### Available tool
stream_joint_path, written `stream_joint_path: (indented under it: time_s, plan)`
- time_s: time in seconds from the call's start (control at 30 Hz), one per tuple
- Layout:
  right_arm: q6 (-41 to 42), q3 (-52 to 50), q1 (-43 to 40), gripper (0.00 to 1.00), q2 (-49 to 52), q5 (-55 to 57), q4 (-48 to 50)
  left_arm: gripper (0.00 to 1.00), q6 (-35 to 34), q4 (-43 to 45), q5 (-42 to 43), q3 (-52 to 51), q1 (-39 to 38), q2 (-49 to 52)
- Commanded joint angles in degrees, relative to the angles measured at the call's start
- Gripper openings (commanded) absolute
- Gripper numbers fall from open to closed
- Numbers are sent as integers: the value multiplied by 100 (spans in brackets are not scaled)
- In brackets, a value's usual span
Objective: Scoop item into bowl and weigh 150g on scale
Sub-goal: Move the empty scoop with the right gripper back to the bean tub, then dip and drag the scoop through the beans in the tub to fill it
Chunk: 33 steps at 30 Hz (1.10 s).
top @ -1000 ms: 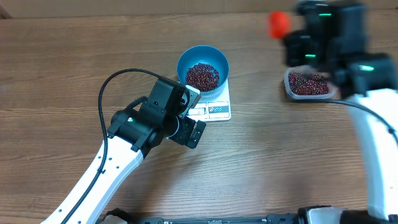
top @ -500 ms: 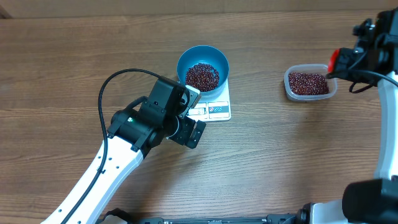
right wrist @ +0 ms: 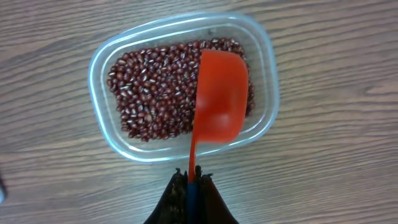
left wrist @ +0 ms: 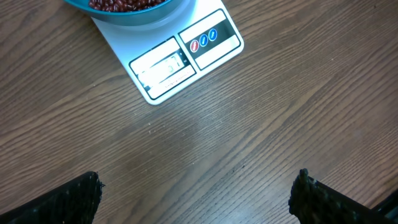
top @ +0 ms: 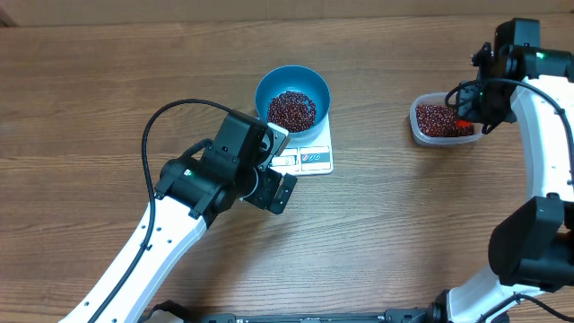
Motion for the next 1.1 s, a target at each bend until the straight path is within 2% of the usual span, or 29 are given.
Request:
stream_joint_path:
  time_s: [0.0,0.5,0.9,1.07]
  plan:
    - [-63,2,70,4,129,286,48,100,4,9,76,15,-28,-17]
    - [-166,-24,315,4,603,660,144,100,4,9,76,15,-28,-17]
    - [-168,-24,516,4,723,647,223,100,4,9,76,15,-28,-17]
    - [-173,-24,564,4,828,313,234,100,4,9,76,15,-28,-17]
